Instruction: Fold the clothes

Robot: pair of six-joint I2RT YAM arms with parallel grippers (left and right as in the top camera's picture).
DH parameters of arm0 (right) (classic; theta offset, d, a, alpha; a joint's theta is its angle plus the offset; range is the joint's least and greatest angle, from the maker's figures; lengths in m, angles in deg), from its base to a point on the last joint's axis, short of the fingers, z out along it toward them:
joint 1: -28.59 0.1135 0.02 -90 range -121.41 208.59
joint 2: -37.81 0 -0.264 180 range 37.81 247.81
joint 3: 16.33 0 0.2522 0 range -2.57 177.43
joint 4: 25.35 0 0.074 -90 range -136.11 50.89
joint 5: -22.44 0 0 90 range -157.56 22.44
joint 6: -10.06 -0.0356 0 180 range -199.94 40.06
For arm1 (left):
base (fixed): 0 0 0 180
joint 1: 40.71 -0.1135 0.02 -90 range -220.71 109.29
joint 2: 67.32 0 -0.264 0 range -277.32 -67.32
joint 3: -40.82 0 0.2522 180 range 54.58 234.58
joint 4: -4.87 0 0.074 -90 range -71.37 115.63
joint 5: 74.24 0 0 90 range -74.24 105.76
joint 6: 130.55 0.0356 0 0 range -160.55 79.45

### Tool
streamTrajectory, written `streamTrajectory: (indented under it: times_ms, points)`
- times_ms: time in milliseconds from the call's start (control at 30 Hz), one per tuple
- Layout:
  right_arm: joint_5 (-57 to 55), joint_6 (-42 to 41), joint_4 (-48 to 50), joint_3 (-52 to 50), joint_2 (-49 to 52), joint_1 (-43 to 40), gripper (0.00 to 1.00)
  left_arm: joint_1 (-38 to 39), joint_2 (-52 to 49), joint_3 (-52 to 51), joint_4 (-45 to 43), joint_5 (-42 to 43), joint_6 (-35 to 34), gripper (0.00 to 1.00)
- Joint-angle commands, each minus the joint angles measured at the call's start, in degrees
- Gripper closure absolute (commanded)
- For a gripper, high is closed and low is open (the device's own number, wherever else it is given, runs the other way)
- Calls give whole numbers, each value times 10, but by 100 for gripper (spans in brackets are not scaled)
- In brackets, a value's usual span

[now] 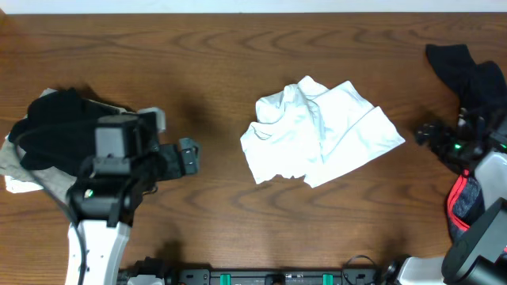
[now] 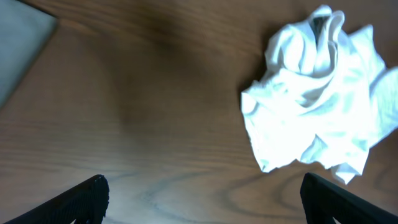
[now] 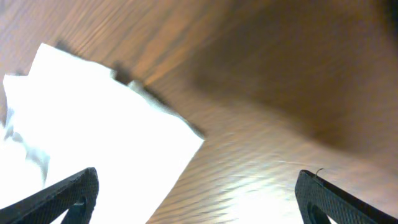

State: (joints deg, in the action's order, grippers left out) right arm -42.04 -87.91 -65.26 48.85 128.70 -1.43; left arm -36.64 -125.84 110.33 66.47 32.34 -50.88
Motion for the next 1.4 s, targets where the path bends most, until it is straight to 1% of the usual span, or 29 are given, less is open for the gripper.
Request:
streamTrajectory:
  times_ms: [0,200,333,500,600,667,733,800,933,1000,1067,1200,1267,1300,1367]
  points:
    - [-4,29,-1,-4,3,34,1,30,-36,6,-10,9,2,2]
    - [-75,29,35,-37,28,71,1,79,-110,6,-44,9,1,2]
    - [-68,20,63,-49,50,72,1,104,-163,6,-61,9,2,2]
    - [-38,18,86,-50,91,73,8,123,-225,6,-81,8,1,2]
    - [-24,18,97,-50,118,79,15,127,-250,6,-88,8,1,2]
    - [-24,18,101,-50,131,85,22,128,-264,6,-93,9,2,2]
    - [-23,18,102,-50,141,90,32,128,-276,6,-99,9,2,2]
    - [-21,19,100,-50,143,95,45,128,-285,6,-107,10,2,2]
    - [-8,18,97,-50,142,99,49,128,-290,6,-123,10,2,2]
    - [1,19,94,-50,142,99,53,128,-290,6,-130,10,2,2]
    - [5,18,89,-50,142,99,58,128,-290,6,-135,10,2,2]
    - [4,19,86,-50,142,99,78,128,-290,6,-139,10,2,2]
    - [4,19,87,-50,142,99,90,129,-290,6,-143,10,2,2]
    - [4,19,87,-50,142,98,98,132,-290,6,-145,10,2,2]
    - [5,18,87,-50,142,98,99,139,-290,6,-150,10,2,2]
